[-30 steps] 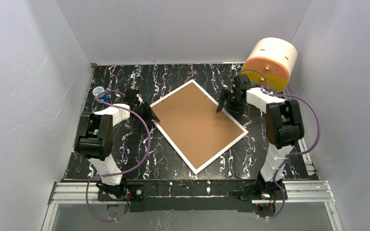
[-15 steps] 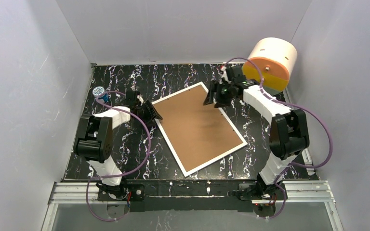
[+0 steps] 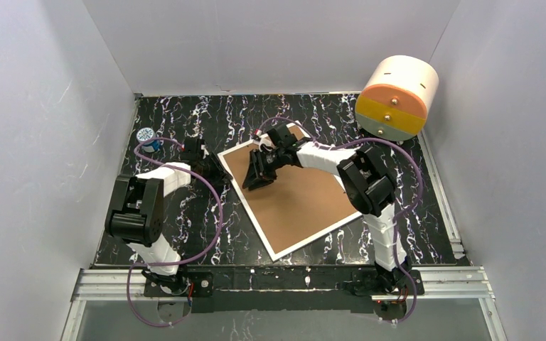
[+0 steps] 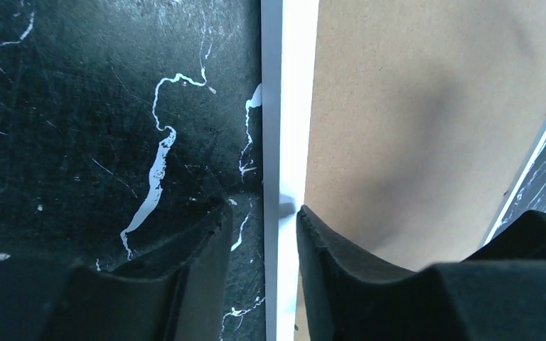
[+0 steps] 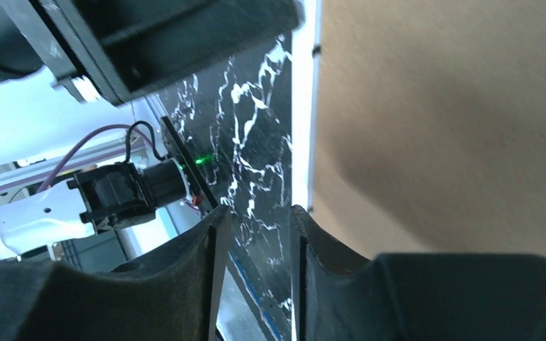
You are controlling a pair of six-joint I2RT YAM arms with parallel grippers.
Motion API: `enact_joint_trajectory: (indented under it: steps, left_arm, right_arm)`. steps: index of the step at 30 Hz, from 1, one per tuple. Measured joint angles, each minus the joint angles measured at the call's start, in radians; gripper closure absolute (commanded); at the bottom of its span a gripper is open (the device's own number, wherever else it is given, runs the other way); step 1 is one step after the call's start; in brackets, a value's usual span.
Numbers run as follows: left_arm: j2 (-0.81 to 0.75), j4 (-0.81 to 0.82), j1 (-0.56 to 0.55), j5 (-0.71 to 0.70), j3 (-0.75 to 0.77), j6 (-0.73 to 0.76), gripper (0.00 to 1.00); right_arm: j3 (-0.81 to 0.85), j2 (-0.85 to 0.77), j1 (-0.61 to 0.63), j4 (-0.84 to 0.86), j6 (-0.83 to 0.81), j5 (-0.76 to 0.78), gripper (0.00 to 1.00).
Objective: Put the photo into the frame
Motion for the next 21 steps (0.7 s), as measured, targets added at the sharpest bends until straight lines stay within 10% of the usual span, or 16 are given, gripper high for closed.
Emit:
enact_joint_trajectory:
  steps: [7, 21]
  left_arm:
    - [0.004, 0.026, 0.0, -0.01, -0.024, -0.007, 0.78]
    - [-0.023, 0.156, 0.005, 0.013, -0.11, -0.038, 0.82]
  right_arm:
    - [0.068, 0.072, 0.029, 0.104, 0.088, -0.036, 0.79]
    - [0.209, 0.227, 0.027, 0.119, 0.142, -0.032, 0.81]
